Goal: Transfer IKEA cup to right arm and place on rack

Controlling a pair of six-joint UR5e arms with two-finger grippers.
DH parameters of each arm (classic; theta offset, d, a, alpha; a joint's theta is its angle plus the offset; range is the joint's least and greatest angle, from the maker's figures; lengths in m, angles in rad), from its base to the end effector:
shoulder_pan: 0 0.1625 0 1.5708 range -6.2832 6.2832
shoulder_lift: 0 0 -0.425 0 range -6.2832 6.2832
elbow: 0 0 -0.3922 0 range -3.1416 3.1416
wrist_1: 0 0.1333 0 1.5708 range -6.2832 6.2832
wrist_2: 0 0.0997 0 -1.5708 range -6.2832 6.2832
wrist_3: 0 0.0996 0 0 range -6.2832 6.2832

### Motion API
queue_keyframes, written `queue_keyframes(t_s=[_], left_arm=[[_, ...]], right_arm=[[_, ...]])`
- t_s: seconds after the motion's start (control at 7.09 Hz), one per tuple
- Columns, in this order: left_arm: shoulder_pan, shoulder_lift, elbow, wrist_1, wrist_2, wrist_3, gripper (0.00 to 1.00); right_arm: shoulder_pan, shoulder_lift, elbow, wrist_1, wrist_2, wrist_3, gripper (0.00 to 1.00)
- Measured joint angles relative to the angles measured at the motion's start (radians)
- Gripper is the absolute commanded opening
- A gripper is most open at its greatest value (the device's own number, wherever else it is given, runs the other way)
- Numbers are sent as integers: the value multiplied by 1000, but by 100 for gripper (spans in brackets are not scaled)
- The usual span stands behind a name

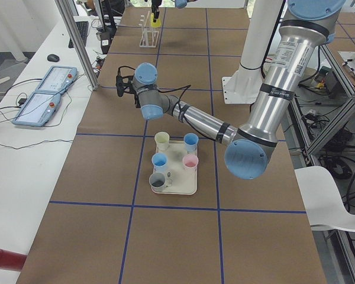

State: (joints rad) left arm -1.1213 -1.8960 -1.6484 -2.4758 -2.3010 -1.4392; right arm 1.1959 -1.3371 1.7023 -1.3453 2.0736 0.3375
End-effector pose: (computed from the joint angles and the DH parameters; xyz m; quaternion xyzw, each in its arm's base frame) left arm 0.1980 -0.5642 0.3345 0.1035 0.6264 -0.1610 0.7556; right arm -0.1389 -0.5860 0.4528 0.1812 -0.3214 -0.0897 0.9251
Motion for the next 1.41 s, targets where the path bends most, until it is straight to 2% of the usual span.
queue_keyframes(t_s=[0.28, 0.71, 0.85, 0.99, 1.41], left_arm=[[0, 1, -7, 0, 0, -3, 100], [0, 8, -18, 1, 0, -6, 100], [1, 11, -19, 1, 1, -6, 100], [3, 13, -20, 2, 2, -6, 100], [4, 13, -20, 2, 3, -6, 100]], right_arm=[[-6, 10, -16, 0, 0, 0, 3], [-13, 14, -37, 7, 2, 0, 25], [-16, 16, -50, 13, 2, 0, 55], [-17, 20, -75, 38, 2, 0, 100], [-19, 26, -125, 118, 7, 15, 100]])
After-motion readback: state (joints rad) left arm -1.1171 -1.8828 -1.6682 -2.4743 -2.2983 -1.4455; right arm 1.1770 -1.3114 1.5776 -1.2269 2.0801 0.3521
